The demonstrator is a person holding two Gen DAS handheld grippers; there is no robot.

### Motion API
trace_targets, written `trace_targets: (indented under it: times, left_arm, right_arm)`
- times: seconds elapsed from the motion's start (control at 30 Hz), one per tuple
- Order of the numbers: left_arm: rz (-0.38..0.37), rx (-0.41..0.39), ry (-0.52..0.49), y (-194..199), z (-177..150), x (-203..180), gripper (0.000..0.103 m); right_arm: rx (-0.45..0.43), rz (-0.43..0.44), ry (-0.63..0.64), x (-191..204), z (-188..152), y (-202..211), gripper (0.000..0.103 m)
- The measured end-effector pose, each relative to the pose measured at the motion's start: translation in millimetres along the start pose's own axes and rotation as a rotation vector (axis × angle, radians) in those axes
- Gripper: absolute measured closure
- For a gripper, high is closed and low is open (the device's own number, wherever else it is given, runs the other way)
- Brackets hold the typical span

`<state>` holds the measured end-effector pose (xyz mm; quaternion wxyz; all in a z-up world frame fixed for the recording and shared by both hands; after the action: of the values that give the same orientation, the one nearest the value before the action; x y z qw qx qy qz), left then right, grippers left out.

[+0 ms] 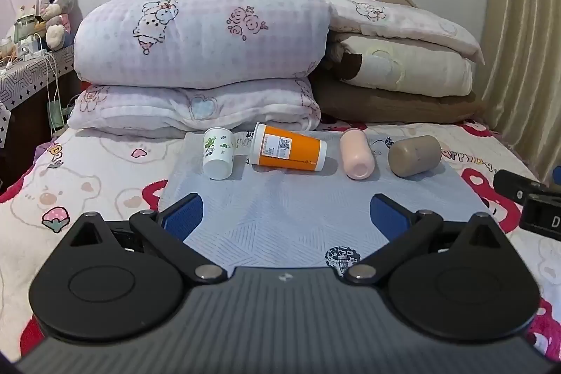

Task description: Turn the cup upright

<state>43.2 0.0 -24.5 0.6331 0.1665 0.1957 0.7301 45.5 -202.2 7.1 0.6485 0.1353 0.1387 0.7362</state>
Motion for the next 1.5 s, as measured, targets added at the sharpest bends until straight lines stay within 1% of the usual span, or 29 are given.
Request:
trace_targets:
  times: [0.13,0.23,0.33,0.4,0.5,0.77,1.07,1.37,1.5]
  left_arm:
    - [-0.007,-0.001,0.015,-1,1,-2,0.0]
    - [-0.002,-0.006,0.018,0,5,3,0.0]
    - [0.008,-0.008,0.023,-3,7,6,0.0]
    - [0.01,-0.022,0.039,2,4,10,0.0]
    - [0.014,-0.022,0.041,3,4,10,0.0]
    - [0.017,-0.029,0.015,2,3,8,0.0]
    - [0.038,-0.042,-0.021,2,1,3,0.0]
    - [0.046,-0.047,-0.024,2,-1,5,0.0]
    - [0.05,-0.043,-0.023,0,-1,9,0.0]
  right_arm:
    - [0.001,0.004,-0.007,1,1,-1,0.0]
    - [0.008,0.006,-0.008,1,1,-2,0.0]
    - [0.013,0.009,-0.013,-6,1,0,0.0]
    - [0.015,0.009,-0.013,-10,2,1,0.0]
    - [0.018,0.003,-0.011,-6,-1,-3,0.0]
    - [0.019,-0.002,-0.013,-7,-1,-4,0.0]
    - [0.019,0.002,-0.016,-8,0,-5,0.0]
    - [0.016,0.009,-0.021,-4,-2,-6,0.0]
    - [0.023,0.021,-0.012,6,-5,-10,0.0]
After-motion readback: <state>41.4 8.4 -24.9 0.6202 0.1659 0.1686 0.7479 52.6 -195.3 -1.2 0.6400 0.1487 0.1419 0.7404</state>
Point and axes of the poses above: each gripper's, at about its wrist camera, not at the fingertips, and y roughly against the way its jaws point, x to its left, z to its top, the point moved 5 cm from there along -y, roughly the way its jaws point, and after that the axes turned 7 degrees about z, right-handed, at the moved point
